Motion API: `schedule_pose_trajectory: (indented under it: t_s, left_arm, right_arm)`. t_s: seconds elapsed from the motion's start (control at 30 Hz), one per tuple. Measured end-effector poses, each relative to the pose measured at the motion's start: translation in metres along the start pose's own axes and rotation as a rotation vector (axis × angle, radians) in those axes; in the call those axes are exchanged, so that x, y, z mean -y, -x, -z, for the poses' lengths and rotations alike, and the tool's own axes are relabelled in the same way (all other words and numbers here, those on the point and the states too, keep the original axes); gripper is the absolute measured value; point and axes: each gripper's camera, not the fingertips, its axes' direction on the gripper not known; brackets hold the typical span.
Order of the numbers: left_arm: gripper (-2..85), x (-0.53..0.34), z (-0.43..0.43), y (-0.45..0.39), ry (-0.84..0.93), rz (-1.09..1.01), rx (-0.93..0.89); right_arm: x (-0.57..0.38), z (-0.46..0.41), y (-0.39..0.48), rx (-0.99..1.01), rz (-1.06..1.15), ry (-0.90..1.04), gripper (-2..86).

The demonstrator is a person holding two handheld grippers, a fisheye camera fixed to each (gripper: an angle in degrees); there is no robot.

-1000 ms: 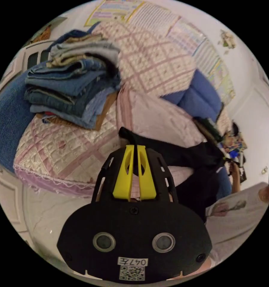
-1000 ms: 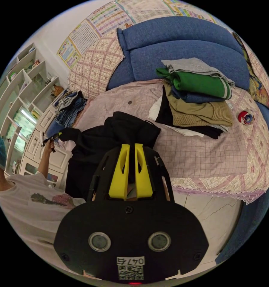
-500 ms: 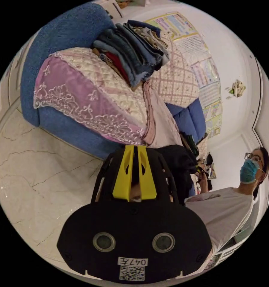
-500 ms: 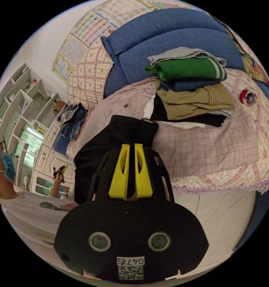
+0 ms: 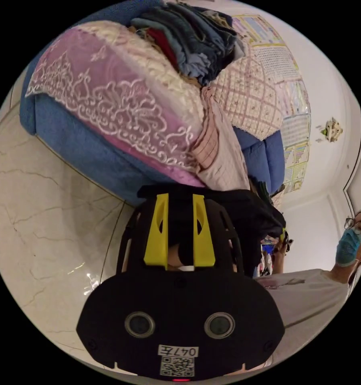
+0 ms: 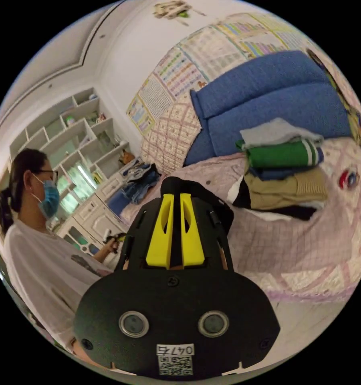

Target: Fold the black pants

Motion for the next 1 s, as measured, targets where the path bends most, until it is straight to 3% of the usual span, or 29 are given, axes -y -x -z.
schedule_pose_trajectory:
  t_s: [0.07, 0.17, 0.3, 0.4, 0.53, 0.67, 0.77, 0.9, 1.0]
  left_arm:
    - [13.0, 0.003, -0.011, 0.018, 0.049, 0.07, -0.023]
    - [15.7, 0.008, -0.034, 0.041, 0.115, 0.117, -0.216]
    - [0.5, 0.006, -0.005, 0.041, 0.001, 0.06, -0.403]
    - [-0.6, 0.003, 0.051, 0.045, -0.16, 0.026, -0.519]
    - [-0.7, 0.016, 0.116, 0.039, -0.255, -0.054, -0.497]
    - [2.3, 0.04, 0.129, 0.033, -0.119, -0.046, -0.318]
    - [10.5, 0.048, 0.117, 0.048, -0.085, 0.031, -0.367]
    - [13.3, 0.048, 0.103, 0.071, -0.089, 0.117, -0.35]
    - [13.9, 0.043, 0.097, 0.091, -0.107, 0.186, -0.368]
  right_arm:
    - [-0.005, -0.005, 0.001, -0.099, -0.009, 0.082, -0.3]
    - [-0.002, -0.001, 0.02, -0.141, 0.057, 0.12, -0.4]
    - [0.022, 0.027, 0.046, -0.125, 0.133, 0.115, -0.4]
    - [0.038, 0.039, 0.071, -0.164, 0.229, 0.197, -0.2]
    - [0.046, 0.027, 0.091, -0.268, 0.294, 0.422, 1.3]
    - [0.036, 0.008, 0.096, -0.46, 0.266, 0.666, 10.4]
    - [0.038, 0.035, 0.111, -0.553, 0.241, 0.559, 12.4]
    - [0.052, 0.075, 0.141, -0.481, 0.256, 0.312, 10.8]
    - [0.052, 0.049, 0.147, -0.521, 0.307, 0.477, 8.3]
